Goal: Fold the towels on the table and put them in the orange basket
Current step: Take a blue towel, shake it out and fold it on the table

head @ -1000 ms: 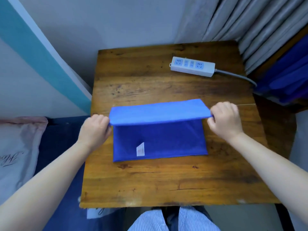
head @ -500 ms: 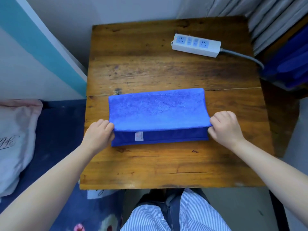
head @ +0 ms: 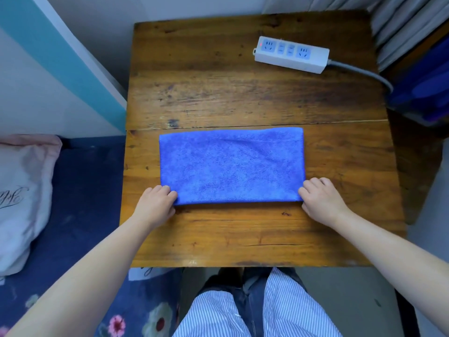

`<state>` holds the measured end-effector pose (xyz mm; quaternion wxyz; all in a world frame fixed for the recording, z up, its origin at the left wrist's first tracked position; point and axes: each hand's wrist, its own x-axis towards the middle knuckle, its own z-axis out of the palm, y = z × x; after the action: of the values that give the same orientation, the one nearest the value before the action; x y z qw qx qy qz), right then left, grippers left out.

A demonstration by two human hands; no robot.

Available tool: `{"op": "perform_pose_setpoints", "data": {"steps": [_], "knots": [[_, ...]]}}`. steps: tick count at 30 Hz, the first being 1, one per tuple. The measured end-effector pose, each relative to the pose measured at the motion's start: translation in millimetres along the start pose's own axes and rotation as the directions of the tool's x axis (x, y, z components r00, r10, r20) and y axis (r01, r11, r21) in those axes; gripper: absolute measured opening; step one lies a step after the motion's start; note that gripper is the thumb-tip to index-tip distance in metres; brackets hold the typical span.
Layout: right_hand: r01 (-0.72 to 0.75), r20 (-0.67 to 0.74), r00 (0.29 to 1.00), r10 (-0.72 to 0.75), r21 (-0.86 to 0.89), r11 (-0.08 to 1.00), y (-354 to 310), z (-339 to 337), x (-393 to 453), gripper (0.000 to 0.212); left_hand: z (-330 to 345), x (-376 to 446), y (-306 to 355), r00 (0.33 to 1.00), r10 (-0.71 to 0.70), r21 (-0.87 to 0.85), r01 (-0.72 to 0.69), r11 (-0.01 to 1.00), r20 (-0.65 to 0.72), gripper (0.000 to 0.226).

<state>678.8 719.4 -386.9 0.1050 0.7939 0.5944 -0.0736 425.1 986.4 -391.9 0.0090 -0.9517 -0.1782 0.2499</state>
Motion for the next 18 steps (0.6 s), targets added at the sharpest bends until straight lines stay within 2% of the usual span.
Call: {"op": "perform_pose_setpoints", "data": {"steps": [2, 4, 8, 10, 12, 14, 16, 18], "knots": [[-0.052, 0.031, 0.998, 0.052, 0.021, 0.998, 0.4, -0.6, 2.3, 0.031, 6.1, 3.4, 1.7, 0.989, -0.062, 0.043, 0.057, 0.997, 0.133, 0.029], [-0.079, 0.048, 0.996, 0.078, 0.018, 0.997, -1.8, -1.0, 1.3, 0.031, 6.8, 4.0, 4.0, 0.981, -0.070, 0.053, 0.062, 0.997, 0.182, 0.031], [-0.272, 0.186, 0.953, 0.239, 0.178, 0.946, -2.9, 3.7, 1.5, 0.012, -5.8, 10.6, 5.9, 0.968, -0.057, 0.059, 0.044, 0.997, 0.245, 0.032], [-0.449, 0.186, 0.894, 0.408, 0.363, 0.816, 0.6, 5.3, 4.7, 0.006, -19.8, 21.3, 10.5, 0.980, -0.076, 0.006, 0.076, 0.997, 0.184, 0.036], [-0.575, 0.197, 0.790, 0.580, 0.564, 0.593, 4.5, 2.6, 10.6, 0.008, -33.1, 36.5, 22.5, 0.994, -0.111, -0.149, 0.108, 0.983, -0.012, 0.036], [-0.633, 0.249, 0.717, 0.651, 0.623, 0.458, 9.3, 1.0, 20.4, 0.006, -41.8, 61.0, 41.5, 0.970, -0.165, -0.352, 0.094, 0.931, -0.177, 0.031], [-0.690, 0.330, 0.664, 0.671, 0.616, 0.380, 5.0, 0.4, 29.4, 0.026, -46.0, 84.1, 61.9, 0.962, -0.172, -0.438, 0.064, 0.897, -0.212, 0.040], [-0.744, 0.367, 0.583, 0.725, 0.600, 0.294, -5.8, -1.2, 35.4, 0.041, -42.3, 102.5, 78.3, 0.980, -0.136, -0.411, 0.065, 0.909, -0.147, 0.061]]}}
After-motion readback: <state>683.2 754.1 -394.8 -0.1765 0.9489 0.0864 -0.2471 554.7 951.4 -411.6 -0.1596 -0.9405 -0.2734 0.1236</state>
